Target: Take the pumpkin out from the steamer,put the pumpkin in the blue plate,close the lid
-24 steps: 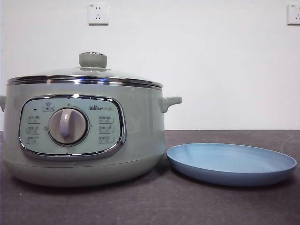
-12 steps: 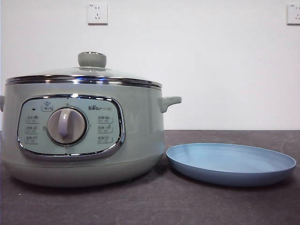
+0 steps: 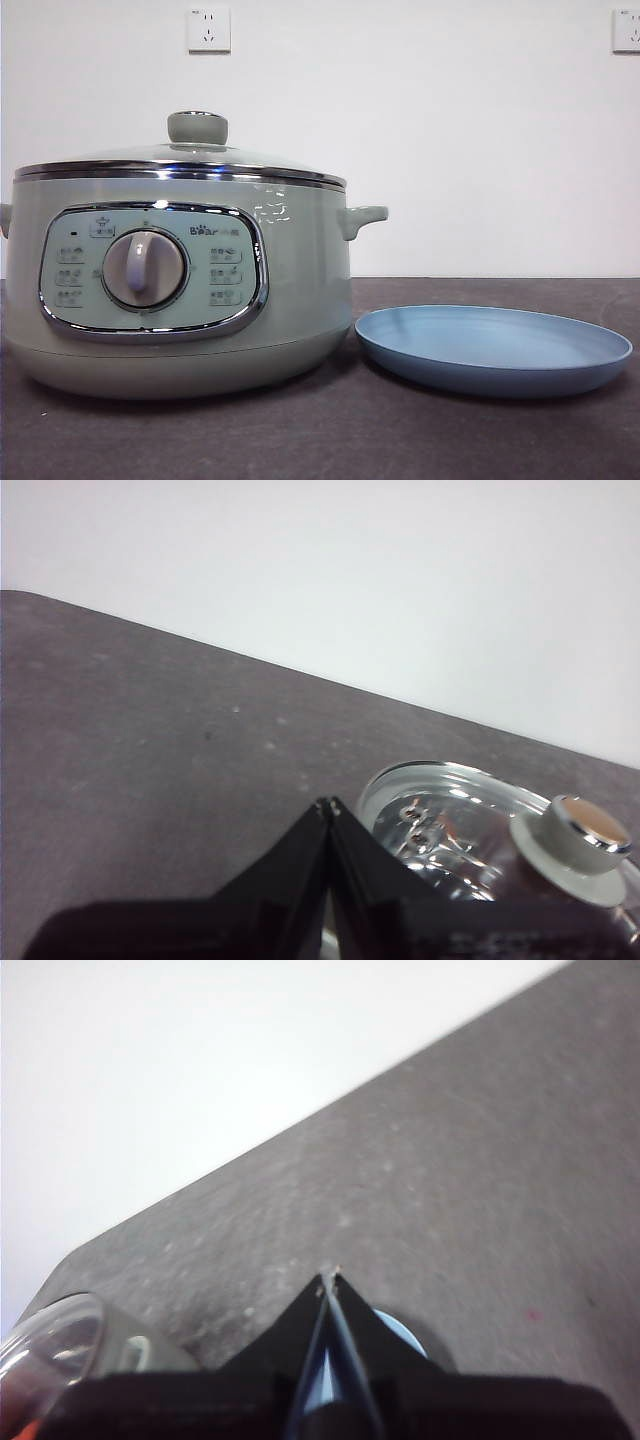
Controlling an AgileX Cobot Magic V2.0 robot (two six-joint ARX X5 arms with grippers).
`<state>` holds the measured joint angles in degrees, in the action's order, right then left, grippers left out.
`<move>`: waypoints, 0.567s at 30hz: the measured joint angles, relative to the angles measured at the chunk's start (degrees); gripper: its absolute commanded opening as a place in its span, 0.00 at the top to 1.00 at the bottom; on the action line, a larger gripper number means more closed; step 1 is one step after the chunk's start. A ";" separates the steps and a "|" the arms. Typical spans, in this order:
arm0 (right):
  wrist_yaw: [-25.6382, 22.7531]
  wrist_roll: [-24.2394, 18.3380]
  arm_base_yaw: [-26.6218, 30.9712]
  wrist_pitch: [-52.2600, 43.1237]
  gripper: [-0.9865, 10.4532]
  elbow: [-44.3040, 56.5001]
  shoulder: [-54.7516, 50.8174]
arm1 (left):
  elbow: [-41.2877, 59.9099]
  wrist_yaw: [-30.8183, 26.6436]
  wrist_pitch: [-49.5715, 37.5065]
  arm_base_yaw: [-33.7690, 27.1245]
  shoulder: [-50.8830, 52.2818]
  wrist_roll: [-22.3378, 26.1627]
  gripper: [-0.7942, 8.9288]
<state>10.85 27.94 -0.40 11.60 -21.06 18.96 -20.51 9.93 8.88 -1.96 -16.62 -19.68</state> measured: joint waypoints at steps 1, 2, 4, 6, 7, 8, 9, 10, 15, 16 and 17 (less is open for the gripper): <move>0.70 -0.98 0.00 -0.02 0.92 -1.53 1.49 | -1.20 0.50 0.00 0.00 -1.68 0.59 0.93; 1.36 -2.03 0.00 0.00 0.92 -3.04 3.02 | -2.45 1.11 0.02 0.00 -3.39 1.20 0.93; 2.95 -4.15 0.00 0.00 0.92 -6.62 6.58 | -5.57 2.71 0.39 0.00 -7.43 2.71 0.93; 4.46 -6.12 0.00 0.00 0.91 -10.01 9.92 | -8.61 4.98 0.70 0.00 -11.19 4.15 0.93; 5.51 -7.21 0.00 0.15 0.91 -11.85 11.76 | -10.29 6.51 0.94 0.00 -13.18 4.96 0.92; 6.56 -8.31 0.00 0.66 0.91 -13.51 13.38 | -11.65 7.98 0.94 -0.02 -14.93 5.64 0.92; 7.85 -9.75 0.00 1.36 0.91 -15.47 15.19 | -13.27 9.84 1.01 -0.02 -16.85 6.34 0.92; 9.16 -11.41 0.00 2.38 0.91 -17.51 17.07 | -14.88 11.78 1.09 -0.02 -18.71 6.91 0.92; 14.80 -19.67 0.00 9.22 0.85 -27.21 25.75 | -21.75 21.20 4.85 -0.02 -27.15 8.15 0.92; 15.89 -20.92 0.00 10.54 0.80 -28.63 27.08 | -22.84 22.49 5.95 0.02 -28.35 8.20 0.90; 16.96 -21.97 0.00 11.74 0.75 -29.90 28.30 | -23.93 23.34 7.04 0.22 -29.42 8.22 0.86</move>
<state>27.81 5.98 -0.40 23.33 -50.96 47.27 -44.45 33.28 15.92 -1.74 -46.04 -11.46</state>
